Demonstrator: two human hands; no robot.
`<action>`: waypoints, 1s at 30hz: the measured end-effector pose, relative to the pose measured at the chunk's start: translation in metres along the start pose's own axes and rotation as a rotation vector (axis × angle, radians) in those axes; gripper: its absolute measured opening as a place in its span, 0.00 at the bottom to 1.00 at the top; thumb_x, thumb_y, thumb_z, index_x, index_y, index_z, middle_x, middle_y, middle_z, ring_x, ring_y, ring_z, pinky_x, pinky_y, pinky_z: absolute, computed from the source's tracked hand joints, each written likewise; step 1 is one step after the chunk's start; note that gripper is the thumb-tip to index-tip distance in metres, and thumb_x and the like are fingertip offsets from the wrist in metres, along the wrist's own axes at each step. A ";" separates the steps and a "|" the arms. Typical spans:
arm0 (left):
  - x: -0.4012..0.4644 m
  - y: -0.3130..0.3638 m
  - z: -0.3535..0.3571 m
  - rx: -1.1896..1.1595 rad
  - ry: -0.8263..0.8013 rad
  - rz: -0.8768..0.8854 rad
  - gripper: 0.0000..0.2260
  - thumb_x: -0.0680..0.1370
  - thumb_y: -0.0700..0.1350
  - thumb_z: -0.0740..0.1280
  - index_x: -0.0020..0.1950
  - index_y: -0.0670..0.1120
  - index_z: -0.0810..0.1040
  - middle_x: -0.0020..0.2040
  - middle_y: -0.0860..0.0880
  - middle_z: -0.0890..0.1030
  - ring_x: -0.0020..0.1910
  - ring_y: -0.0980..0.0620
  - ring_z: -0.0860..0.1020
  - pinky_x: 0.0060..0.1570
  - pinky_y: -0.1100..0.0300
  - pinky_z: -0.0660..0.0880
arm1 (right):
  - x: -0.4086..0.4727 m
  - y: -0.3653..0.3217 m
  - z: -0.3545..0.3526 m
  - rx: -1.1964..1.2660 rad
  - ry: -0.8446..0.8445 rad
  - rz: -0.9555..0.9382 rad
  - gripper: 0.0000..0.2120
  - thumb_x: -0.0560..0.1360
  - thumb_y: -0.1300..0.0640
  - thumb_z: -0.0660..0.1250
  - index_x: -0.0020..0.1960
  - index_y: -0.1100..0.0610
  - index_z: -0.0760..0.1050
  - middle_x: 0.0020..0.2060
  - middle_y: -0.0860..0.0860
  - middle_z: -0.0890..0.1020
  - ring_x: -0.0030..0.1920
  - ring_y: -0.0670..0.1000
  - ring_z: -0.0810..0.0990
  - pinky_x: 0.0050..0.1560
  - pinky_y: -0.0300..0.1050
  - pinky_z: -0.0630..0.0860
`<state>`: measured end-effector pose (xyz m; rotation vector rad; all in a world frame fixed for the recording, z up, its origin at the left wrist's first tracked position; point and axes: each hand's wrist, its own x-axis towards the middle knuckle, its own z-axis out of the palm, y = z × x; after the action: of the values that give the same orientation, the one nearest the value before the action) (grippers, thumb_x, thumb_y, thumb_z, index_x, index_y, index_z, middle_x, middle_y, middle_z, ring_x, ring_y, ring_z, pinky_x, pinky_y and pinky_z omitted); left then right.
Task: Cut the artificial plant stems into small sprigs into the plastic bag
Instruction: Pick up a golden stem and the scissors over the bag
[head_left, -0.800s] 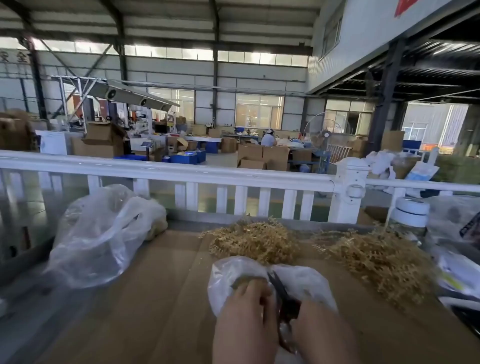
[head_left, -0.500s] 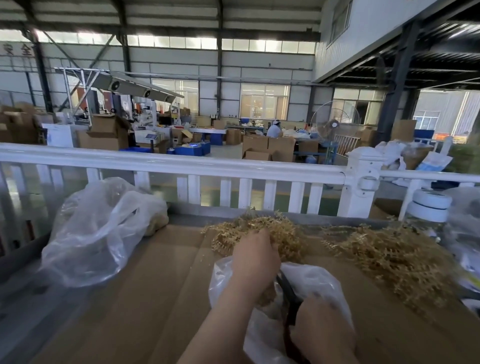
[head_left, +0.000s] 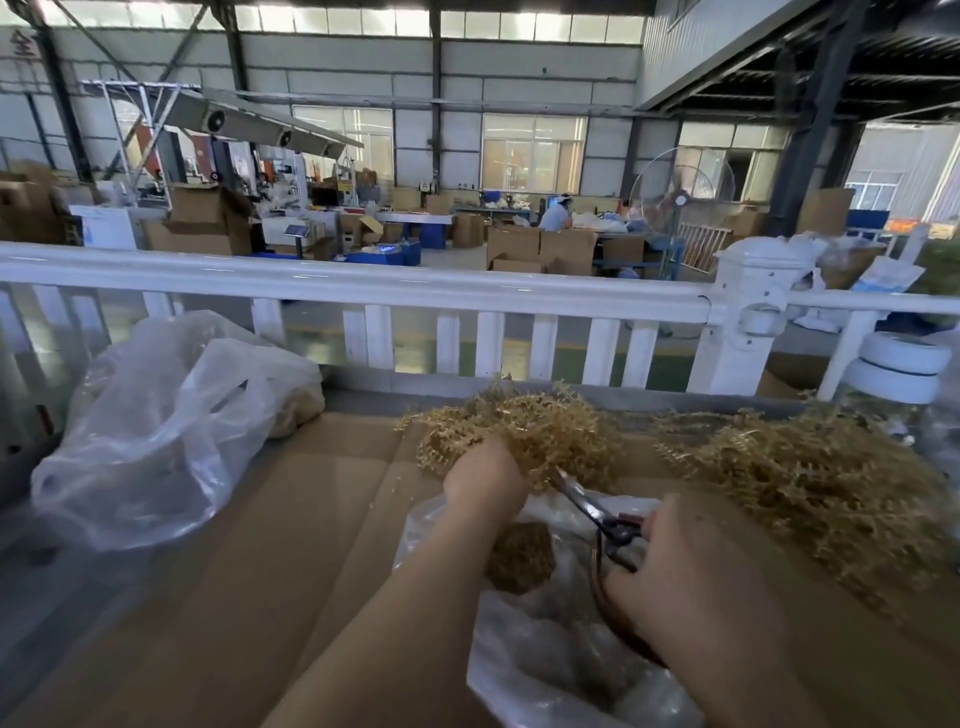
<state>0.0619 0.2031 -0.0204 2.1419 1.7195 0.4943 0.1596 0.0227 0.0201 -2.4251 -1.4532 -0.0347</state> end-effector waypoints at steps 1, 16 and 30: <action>0.002 -0.002 0.001 0.001 0.001 -0.014 0.15 0.80 0.39 0.59 0.67 0.41 0.69 0.58 0.43 0.79 0.53 0.44 0.79 0.45 0.54 0.74 | 0.003 -0.004 -0.005 -0.004 0.042 -0.012 0.21 0.72 0.33 0.65 0.48 0.51 0.71 0.35 0.45 0.75 0.31 0.45 0.74 0.21 0.36 0.59; 0.009 -0.016 0.026 0.035 0.152 -0.097 0.11 0.81 0.44 0.64 0.62 0.42 0.72 0.64 0.41 0.65 0.60 0.40 0.72 0.56 0.49 0.74 | 0.082 -0.048 0.102 0.467 0.029 0.126 0.16 0.74 0.43 0.70 0.49 0.54 0.71 0.41 0.48 0.78 0.45 0.55 0.80 0.41 0.48 0.75; 0.021 -0.011 0.018 -0.438 0.460 -0.092 0.08 0.78 0.35 0.67 0.49 0.47 0.81 0.62 0.48 0.71 0.48 0.52 0.71 0.53 0.62 0.68 | 0.117 -0.043 0.125 0.601 0.137 0.051 0.13 0.77 0.51 0.69 0.53 0.58 0.70 0.43 0.51 0.78 0.47 0.58 0.80 0.42 0.47 0.70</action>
<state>0.0655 0.2253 -0.0402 1.7134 1.7115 1.2831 0.1621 0.1761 -0.0669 -1.9242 -1.1339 0.2131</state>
